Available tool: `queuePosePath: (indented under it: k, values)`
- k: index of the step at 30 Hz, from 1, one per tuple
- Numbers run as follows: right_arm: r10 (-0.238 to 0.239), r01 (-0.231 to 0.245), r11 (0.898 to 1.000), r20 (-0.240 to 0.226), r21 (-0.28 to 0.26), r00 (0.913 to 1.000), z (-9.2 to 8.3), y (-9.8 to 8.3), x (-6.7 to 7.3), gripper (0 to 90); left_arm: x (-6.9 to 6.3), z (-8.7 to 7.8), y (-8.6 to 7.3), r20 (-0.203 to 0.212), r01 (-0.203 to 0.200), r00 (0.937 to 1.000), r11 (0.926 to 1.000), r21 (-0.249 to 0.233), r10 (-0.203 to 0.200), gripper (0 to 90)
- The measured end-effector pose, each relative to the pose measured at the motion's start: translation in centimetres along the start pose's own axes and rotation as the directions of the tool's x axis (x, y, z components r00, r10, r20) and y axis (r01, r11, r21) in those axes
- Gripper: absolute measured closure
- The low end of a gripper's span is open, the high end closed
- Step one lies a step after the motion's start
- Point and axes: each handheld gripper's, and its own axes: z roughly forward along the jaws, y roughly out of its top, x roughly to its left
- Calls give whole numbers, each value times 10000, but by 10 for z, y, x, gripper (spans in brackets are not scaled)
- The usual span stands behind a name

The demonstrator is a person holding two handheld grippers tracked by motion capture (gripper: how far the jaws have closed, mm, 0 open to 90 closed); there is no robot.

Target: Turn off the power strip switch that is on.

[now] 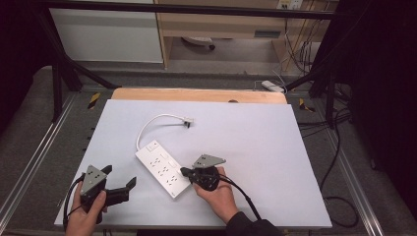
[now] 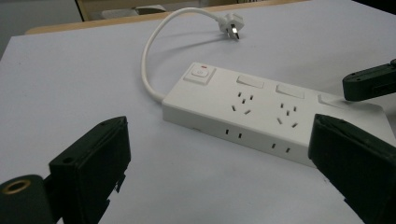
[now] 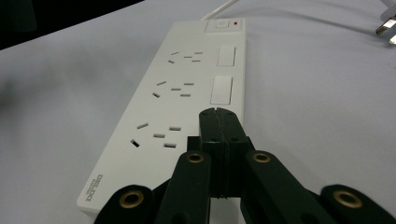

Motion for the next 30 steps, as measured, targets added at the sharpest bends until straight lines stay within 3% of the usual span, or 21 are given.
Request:
queuePosePath:
  k: [9,15,18,30]
  values:
    - [146,-146,9997,16,-205,9999,-5,4,-3,897,0,0,0,-9,-3,10000,10000,16,3,56]
    - [319,-317,9989,59,-348,9995,-8,6,-6,833,1,0,0,3,35,10000,10000,-6,-35,56]
    - [406,-399,9982,143,-454,9991,-10,7,-7,760,1,0,0,-27,60,10000,10000,-11,-61,56]
    - [818,-761,9936,662,-839,9945,-19,18,-17,318,0,0,0,-6,-2,10000,10000,16,2,56]
